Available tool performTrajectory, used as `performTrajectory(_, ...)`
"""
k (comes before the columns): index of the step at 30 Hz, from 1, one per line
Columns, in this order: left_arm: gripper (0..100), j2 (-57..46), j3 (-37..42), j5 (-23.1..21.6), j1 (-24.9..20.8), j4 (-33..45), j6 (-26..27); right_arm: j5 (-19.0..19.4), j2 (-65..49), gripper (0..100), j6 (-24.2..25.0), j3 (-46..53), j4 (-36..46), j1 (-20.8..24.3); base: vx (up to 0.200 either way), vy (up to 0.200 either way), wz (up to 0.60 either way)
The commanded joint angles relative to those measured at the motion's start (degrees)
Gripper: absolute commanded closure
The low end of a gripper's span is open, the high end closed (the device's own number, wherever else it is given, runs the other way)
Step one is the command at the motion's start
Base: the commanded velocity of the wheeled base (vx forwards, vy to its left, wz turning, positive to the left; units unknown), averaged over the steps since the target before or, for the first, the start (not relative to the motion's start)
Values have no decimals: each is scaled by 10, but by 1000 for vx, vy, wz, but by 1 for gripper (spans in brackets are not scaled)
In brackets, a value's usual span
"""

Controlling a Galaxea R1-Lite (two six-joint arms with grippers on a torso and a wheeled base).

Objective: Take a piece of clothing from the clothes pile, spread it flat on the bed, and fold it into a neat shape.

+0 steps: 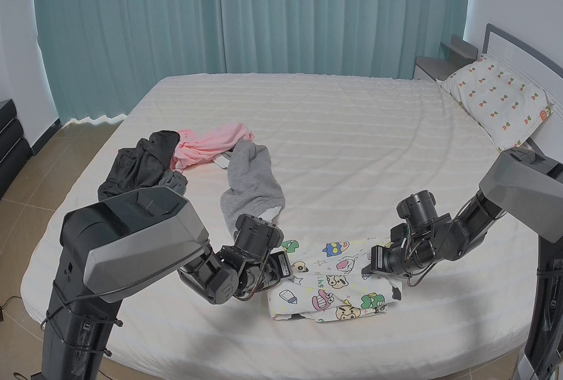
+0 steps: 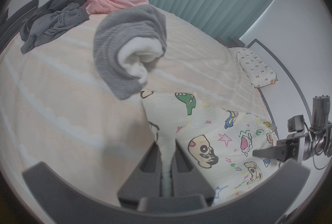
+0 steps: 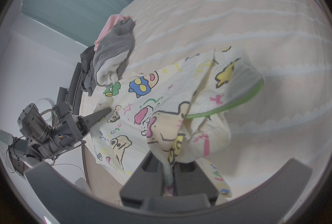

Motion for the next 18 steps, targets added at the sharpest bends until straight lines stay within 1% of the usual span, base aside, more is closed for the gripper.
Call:
performTrajectory(1,100,-7,11,1,1,-1,-1,0,-3,100,0,1,0,13,0,200,0)
performTrajectory(9,100,-12,32,0,5,-3,-5,0,-4,100,-1,1,3,35,0,200,0)
performTrajectory(16,100,-10,36,0,6,-3,-11,-1,-4,100,-1,1,4,35,0,200,0)
performTrajectory(18,100,-10,37,0,5,-3,-11,-2,-4,100,-1,2,4,35,0,0,0)
